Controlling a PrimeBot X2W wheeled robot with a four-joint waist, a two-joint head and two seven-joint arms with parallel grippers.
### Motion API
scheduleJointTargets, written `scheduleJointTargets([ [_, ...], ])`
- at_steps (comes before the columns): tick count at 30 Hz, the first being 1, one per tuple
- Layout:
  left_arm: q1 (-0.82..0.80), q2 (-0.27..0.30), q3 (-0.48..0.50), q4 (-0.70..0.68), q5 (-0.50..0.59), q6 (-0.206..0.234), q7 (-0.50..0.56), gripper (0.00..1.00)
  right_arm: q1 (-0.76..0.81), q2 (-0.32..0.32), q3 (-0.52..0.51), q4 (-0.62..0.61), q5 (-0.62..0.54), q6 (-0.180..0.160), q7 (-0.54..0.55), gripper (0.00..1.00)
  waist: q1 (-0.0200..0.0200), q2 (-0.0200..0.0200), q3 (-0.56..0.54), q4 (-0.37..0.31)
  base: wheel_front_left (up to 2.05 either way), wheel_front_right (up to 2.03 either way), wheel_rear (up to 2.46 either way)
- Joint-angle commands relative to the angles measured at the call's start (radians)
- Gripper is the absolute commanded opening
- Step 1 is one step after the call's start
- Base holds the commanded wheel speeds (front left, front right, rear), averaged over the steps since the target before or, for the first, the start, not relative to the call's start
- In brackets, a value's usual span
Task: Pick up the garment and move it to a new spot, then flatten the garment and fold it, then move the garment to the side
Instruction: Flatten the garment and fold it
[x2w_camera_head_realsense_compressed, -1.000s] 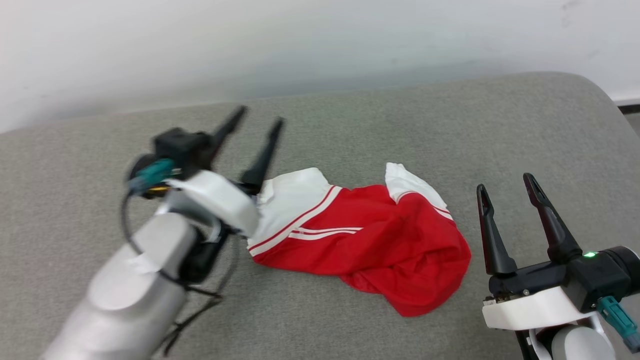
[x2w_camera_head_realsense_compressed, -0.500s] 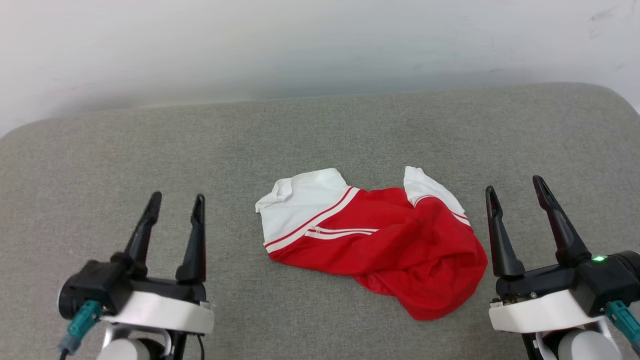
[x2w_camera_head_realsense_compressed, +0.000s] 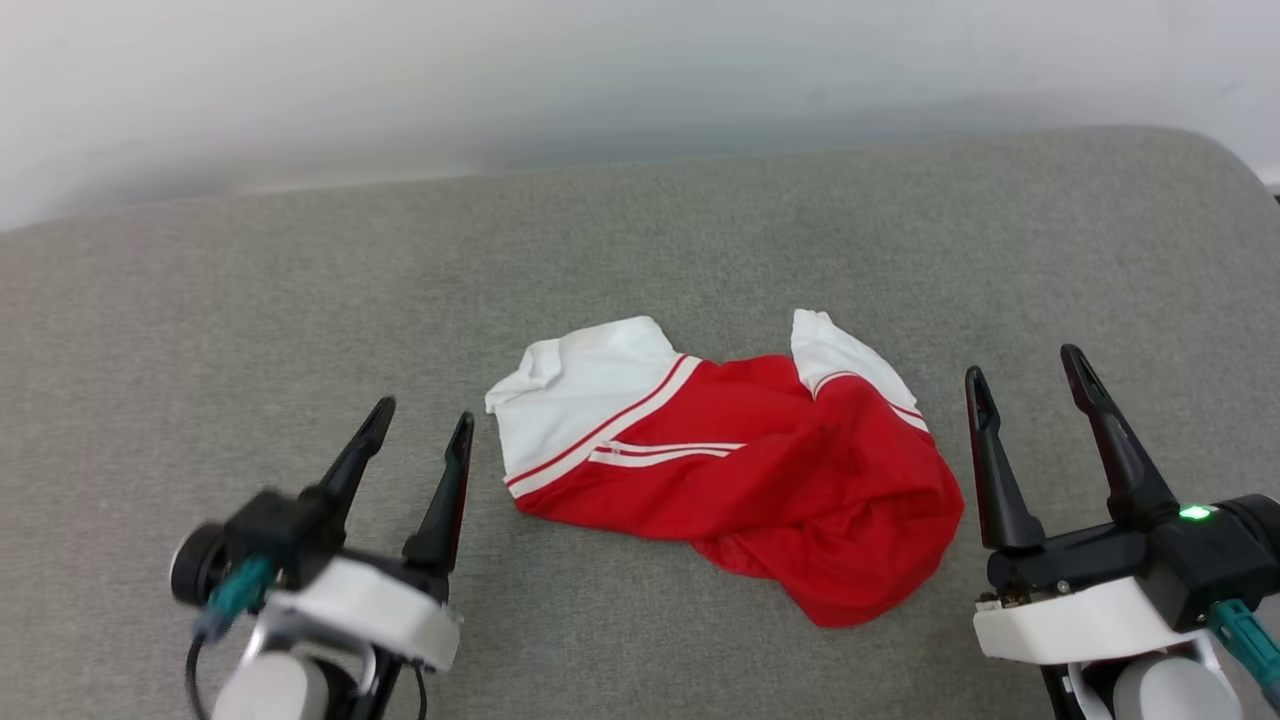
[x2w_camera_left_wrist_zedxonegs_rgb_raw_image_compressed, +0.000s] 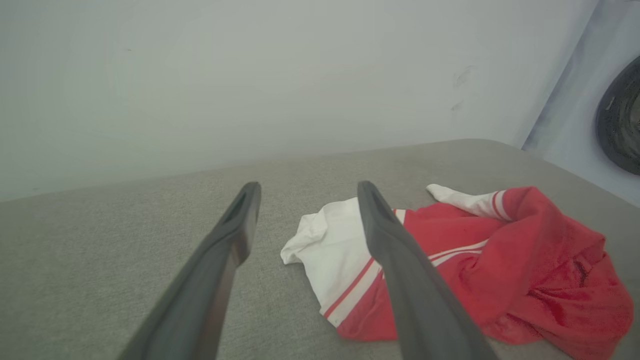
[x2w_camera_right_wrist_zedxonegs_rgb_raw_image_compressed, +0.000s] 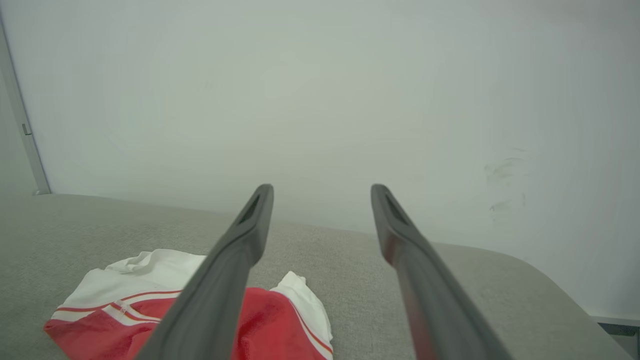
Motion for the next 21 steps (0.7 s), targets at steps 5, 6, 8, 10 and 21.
scheduleJointTargets([
  [5,-0.182,0.099,-0.097,0.058,-0.053,-0.02,0.254,1.0,-0.035,0.001,0.004,-0.011,0.004,0.0,-0.002,1.0,0.0,0.0,0.073,-0.038,0.0,0.0,0.0],
  [6,-0.218,0.112,-0.12,0.059,-0.079,-0.022,0.303,1.0,-0.038,0.001,0.007,-0.01,0.007,0.0,-0.002,1.0,0.0,0.0,0.085,-0.044,0.0,0.0,0.0],
  [8,-0.291,0.135,-0.156,0.073,-0.167,-0.022,0.425,1.0,-0.047,0.001,0.01,-0.013,0.011,0.0,-0.002,1.0,0.0,0.0,0.106,-0.056,0.0,0.0,0.0],
  [10,-0.371,0.2,-0.204,0.092,-0.195,-0.02,0.543,1.0,-0.053,0.002,0.015,-0.011,0.019,0.0,-0.002,1.0,0.0,0.0,0.124,-0.069,0.0,0.0,0.0],
  [21,-0.606,0.273,-0.305,0.267,-0.329,-0.022,0.973,1.0,-0.088,0.001,0.031,-0.01,0.052,0.0,-0.002,1.0,0.0,0.0,0.197,-0.139,0.0,0.0,0.0],
])
